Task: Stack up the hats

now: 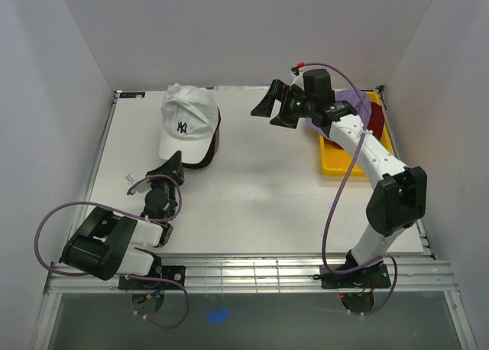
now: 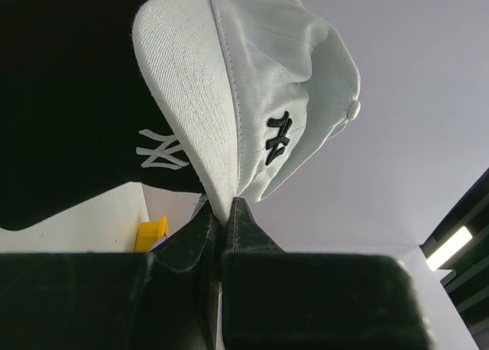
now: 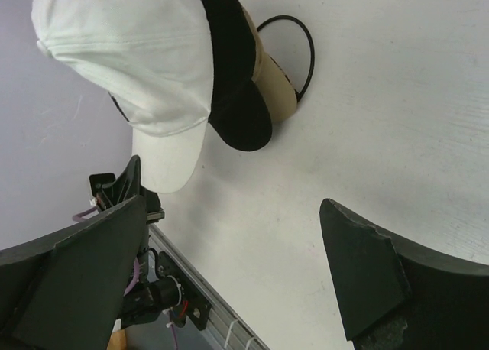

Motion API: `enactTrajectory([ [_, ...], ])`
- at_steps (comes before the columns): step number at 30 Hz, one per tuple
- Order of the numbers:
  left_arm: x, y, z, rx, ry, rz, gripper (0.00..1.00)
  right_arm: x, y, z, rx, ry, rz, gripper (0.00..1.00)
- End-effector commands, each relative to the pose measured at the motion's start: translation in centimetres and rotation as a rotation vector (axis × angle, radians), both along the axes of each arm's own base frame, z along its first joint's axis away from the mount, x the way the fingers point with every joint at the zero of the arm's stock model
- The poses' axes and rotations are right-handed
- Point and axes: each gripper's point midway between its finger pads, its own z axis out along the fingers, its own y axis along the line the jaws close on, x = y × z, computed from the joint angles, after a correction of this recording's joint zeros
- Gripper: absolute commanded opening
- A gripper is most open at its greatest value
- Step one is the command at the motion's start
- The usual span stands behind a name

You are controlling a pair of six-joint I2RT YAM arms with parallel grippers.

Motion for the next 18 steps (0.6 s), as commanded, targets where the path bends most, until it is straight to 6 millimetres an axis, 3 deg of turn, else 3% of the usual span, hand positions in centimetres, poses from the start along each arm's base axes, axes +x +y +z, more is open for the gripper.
enactTrajectory([
  [1, -0.3, 0.0, -5.1, 0.035, 0.181, -0.011, 0.0, 1.2, 1.0, 2.4, 0.018, -0.081, 0.025, 1.0],
  [4, 0.0, -0.3, -6.4, 0.044, 0.249, -0.02, 0.0, 1.8, 1.6, 2.3, 0.009, -0.079, 0.035, 1.0],
  [5, 0.0, -0.3, -7.6, 0.06, 0.305, -0.021, 0.0, 1.8, 1.7, 2.1, 0.007, -0.076, 0.037, 1.0],
  [18, 0.2, 0.0, -11.4, 0.069, 0.555, 0.018, 0.0, 2.4, 2.5, -0.1, -0.015, -0.042, 0.056, 1.0],
])
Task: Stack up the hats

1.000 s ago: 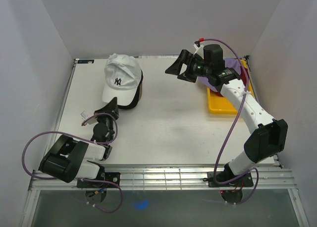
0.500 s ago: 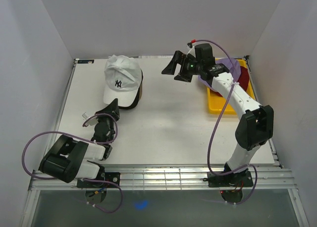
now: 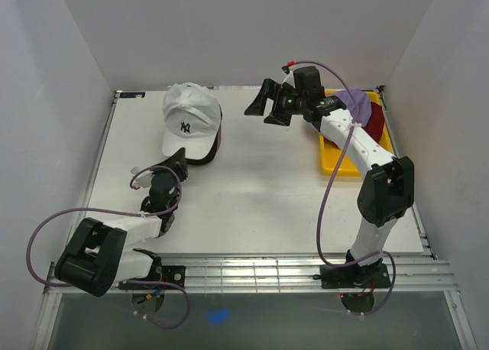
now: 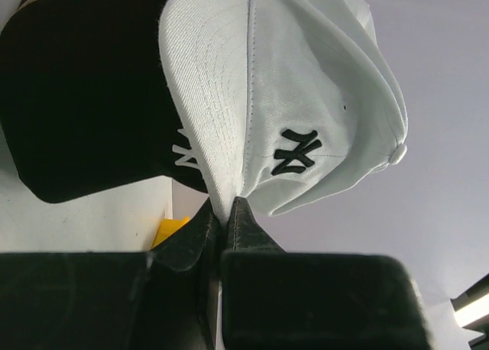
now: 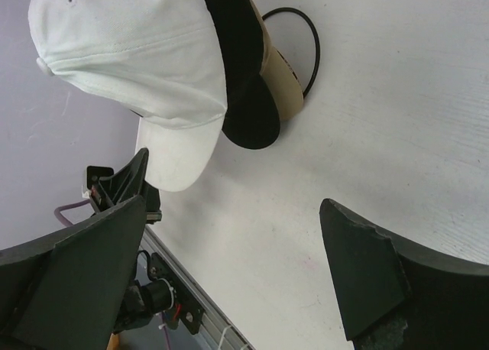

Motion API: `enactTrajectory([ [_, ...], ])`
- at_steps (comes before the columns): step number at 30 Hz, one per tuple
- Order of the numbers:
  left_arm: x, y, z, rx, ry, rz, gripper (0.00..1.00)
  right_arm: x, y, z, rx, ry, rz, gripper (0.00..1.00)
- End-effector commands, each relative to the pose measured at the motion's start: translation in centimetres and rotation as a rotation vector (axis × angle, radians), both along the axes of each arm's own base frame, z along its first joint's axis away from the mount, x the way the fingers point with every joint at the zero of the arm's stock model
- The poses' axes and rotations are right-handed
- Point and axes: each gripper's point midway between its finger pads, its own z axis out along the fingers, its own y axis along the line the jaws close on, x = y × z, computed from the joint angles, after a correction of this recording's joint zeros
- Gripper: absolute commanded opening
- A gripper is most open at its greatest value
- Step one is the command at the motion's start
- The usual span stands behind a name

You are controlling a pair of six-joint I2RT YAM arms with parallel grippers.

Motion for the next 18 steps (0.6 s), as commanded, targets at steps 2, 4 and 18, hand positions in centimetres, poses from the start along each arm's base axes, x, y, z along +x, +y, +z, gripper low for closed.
enactTrajectory([
  [2, -2.2, 0.7, -9.8, 0.119, 0.376, -0.005, 0.0, 0.4, 0.6, 1.4, 0.009, -0.055, 0.027, 1.0],
  [4, -2.2, 0.7, -10.3, 0.119, 0.401, -0.004, 0.0, 0.4, 0.6, 1.4, 0.008, -0.056, 0.03, 1.0],
  [18, -2.0, 0.3, -11.4, 0.189, 0.543, -0.029, 0.41, 1.4, 1.3, 1.8, -0.005, -0.094, 0.059, 1.0],
])
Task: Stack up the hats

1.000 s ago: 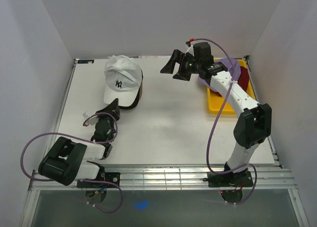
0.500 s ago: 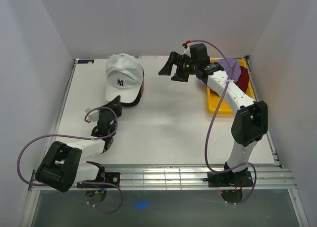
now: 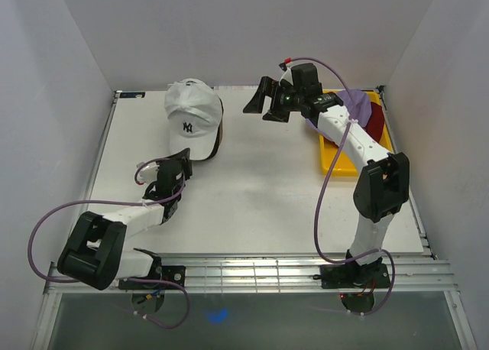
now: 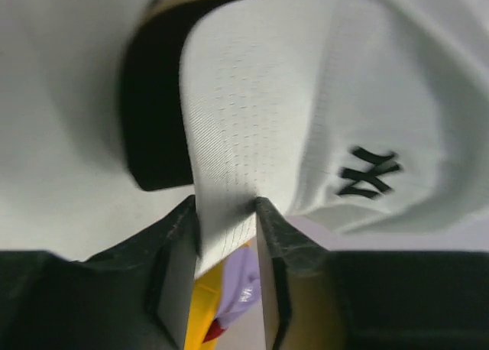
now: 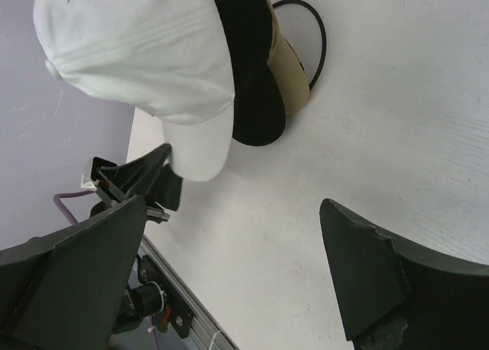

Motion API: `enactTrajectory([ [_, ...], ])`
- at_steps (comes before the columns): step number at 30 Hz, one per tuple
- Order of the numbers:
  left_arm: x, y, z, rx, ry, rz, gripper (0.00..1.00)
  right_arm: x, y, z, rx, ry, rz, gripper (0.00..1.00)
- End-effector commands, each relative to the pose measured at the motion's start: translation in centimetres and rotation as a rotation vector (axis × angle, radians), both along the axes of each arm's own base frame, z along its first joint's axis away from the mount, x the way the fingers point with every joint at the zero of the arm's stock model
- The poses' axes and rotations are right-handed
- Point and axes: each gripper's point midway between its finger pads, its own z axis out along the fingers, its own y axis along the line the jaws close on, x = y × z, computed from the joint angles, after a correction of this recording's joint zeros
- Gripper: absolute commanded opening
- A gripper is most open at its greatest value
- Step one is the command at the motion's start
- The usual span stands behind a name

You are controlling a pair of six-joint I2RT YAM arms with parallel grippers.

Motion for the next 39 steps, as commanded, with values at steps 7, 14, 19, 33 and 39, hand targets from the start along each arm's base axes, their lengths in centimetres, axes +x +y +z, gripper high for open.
enactTrajectory([
  [7, -4.8, 1.4, -7.9, 0.196, 0.353, -0.061, 0.67, 2.2, 1.7, 3.3, 0.029, -0.12, 0.046, 1.0],
  [14, -4.9, 0.9, -4.4, 0.269, 0.277, -0.134, 0.7, 4.1, 3.4, 5.4, 0.065, -0.203, 0.083, 1.0],
  [19, -5.2, 0.0, -0.5, 0.349, 0.237, -0.23, 0.68, 6.7, 5.8, 6.7, 0.109, -0.317, 0.138, 1.0],
  [33, 1.9, 1.4, 18.0, 0.804, 0.019, -0.147, 0.73, 10.6, 10.6, 7.2, 0.256, -0.57, 0.143, 0.89],
  [39, 9.9, 6.2, 20.5, 0.832, 0.013, -0.122, 0.74, 12.0, 11.6, 6.4, 0.352, -0.562, 0.115, 0.9],
])
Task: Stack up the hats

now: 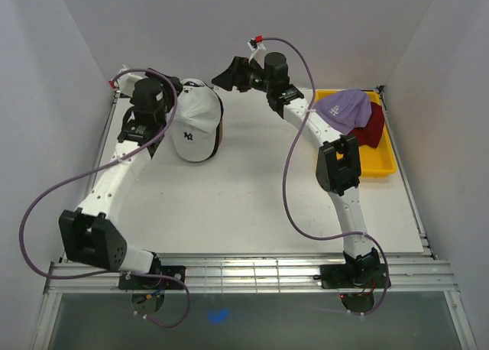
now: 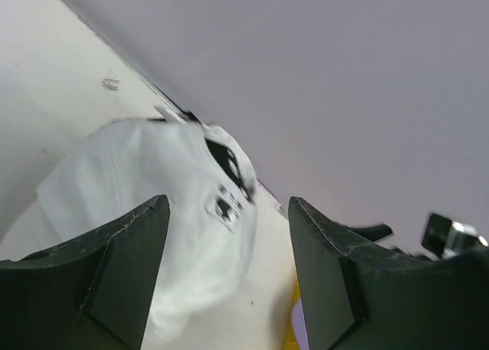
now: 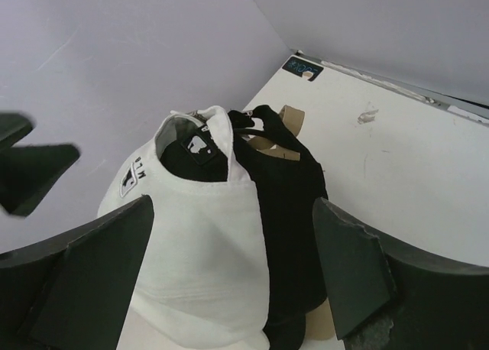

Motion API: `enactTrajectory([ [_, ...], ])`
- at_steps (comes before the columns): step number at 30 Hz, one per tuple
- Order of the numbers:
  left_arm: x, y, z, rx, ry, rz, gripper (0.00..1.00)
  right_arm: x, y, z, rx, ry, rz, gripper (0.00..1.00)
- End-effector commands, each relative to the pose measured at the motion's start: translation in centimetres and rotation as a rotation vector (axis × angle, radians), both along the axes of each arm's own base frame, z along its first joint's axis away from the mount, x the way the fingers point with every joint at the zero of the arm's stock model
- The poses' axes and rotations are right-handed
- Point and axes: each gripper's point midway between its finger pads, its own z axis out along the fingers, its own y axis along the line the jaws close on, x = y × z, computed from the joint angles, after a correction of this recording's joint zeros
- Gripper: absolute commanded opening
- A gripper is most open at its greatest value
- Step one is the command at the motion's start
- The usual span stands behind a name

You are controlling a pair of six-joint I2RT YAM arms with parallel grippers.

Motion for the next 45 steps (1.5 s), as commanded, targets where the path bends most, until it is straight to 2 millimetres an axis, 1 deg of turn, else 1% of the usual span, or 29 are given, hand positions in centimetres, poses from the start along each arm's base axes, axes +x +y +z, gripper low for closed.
enactTrajectory([
  [1, 4.8, 4.3, -2.2, 0.068, 0.082, -0.002, 0.73, 0.8, 1.0, 2.9, 0.119, -0.088, 0.002, 0.89],
  [2, 5.9, 4.1, -2.6, 0.07, 0.091, -0.071, 0.73, 1.0, 1.3, 2.5, 0.126, -0.086, 0.002, 0.9],
  [3, 8.2, 5.2, -3.5, 0.073, 0.092, -0.092, 0.7, 1.1, 1.4, 2.6, 0.132, -0.089, 0.001, 0.89],
  [4, 8.9, 5.2, -3.9, 0.075, 0.098, -0.124, 0.69, 1.3, 1.6, 2.3, 0.132, -0.089, -0.006, 0.9],
  [5, 9.5, 5.5, -4.4, 0.103, 0.106, -0.141, 0.69, 1.5, 1.8, 1.5, 0.125, -0.083, -0.008, 0.9],
  [6, 10.1, 5.1, -4.5, 0.124, 0.101, -0.175, 0.69, 1.6, 1.9, 1.2, 0.119, -0.086, -0.009, 0.9],
  [7, 10.6, 4.9, -4.1, 0.148, 0.073, -0.191, 0.69, 1.8, 2.0, 0.9, 0.115, -0.09, -0.011, 0.9],
  [8, 11.2, 4.7, -4.7, 0.16, 0.068, -0.226, 0.69, 2.0, 2.2, 0.1, 0.108, -0.085, -0.011, 0.9],
  [9, 11.4, 5.5, -5.0, 0.172, 0.054, -0.256, 0.69, 2.0, 2.2, 0.0, 0.11, -0.091, -0.01, 0.9],
  [10, 11.7, 5.3, -4.9, 0.177, 0.026, -0.28, 0.69, 2.0, 2.3, -0.2, 0.11, -0.091, -0.007, 0.9],
  [11, 12.1, 5.1, -5.5, 0.174, 0.015, -0.301, 0.69, 2.0, 2.4, -0.7, 0.109, -0.087, -0.007, 0.9],
  [12, 12.2, 5.3, -5.7, 0.17, 0.007, -0.315, 0.69, 2.0, 2.4, -0.7, 0.114, -0.087, -0.008, 0.9],
  [13, 12.3, 4.6, -5.0, 0.162, -0.045, -0.357, 0.7, 2.2, 2.3, -0.7, 0.12, -0.091, -0.01, 0.9],
  [14, 12.2, 4.5, -6.1, 0.146, -0.037, -0.369, 0.7, 2.2, 2.5, -1.0, 0.121, -0.087, -0.01, 0.9],
  [15, 12.3, 4.7, -6.4, 0.134, -0.039, -0.375, 0.7, 2.4, 2.4, -0.9, 0.124, -0.088, -0.013, 0.9],
  [16, 12.2, 4.1, -6.1, 0.118, -0.068, -0.413, 0.7, 2.5, 2.4, -1.1, 0.122, -0.087, -0.015, 0.9],
  [18, 12.4, 4.0, -6.9, 0.105, -0.066, -0.429, 0.7, 2.4, 2.6, -1.4, 0.126, -0.082, -0.011, 0.9],
  [20, 12.4, 3.5, -7.1, 0.094, -0.065, -0.452, 0.7, 2.5, 2.6, -1.5, 0.132, -0.08, -0.013, 0.89],
  [25, 12.7, 2.9, -9.2, 0.062, -0.034, -0.492, 0.68, 2.7, 2.7, -2.0, 0.132, -0.073, -0.014, 0.89],
  [29, 12.6, 2.4, -11.1, 0.036, 0.0, -0.519, 0.67, 2.8, 2.9, -3.4, 0.12, -0.05, -0.016, 0.87],
  [31, 12.4, 2.2, -12.0, 0.015, 0.017, -0.524, 0.67, 2.8, 3.1, -3.7, 0.121, -0.04, -0.016, 0.86],
  [32, 12.5, 2.3, -12.7, 0.008, 0.03, -0.525, 0.67, 2.8, 3.2, -3.9, 0.119, -0.033, -0.015, 0.85],
  [34, 12.4, 2.0, -13.3, -0.01, 0.042, -0.537, 0.66, 2.8, 3.3, -4.4, 0.113, -0.023, -0.016, 0.82],
  [35, 12.5, 1.9, -14.1, -0.022, 0.057, -0.538, 0.65, 2.7, 3.4, -4.7, 0.108, -0.017, -0.016, 0.81],
  [37, 12.4, 1.8, -15.0, -0.044, 0.077, -0.538, 0.63, 2.8, 3.3, -5.3, 0.101, 0.0, -0.02, 0.78],
  [40, 12.1, 1.6, -15.9, -0.056, 0.097, -0.54, 0.61, 2.7, 3.3, -5.9, 0.09, 0.015, -0.017, 0.71],
  [44, 11.6, 1.2, -16.0, -0.062, 0.104, -0.543, 0.61, 2.4, 3.3, -6.4, 0.079, 0.031, -0.009, 0.65],
  [45, 11.5, 1.3, -15.6, -0.061, 0.1, -0.542, 0.61, 2.3, 3.2, -6.8, 0.071, 0.042, -0.01, 0.63],
])
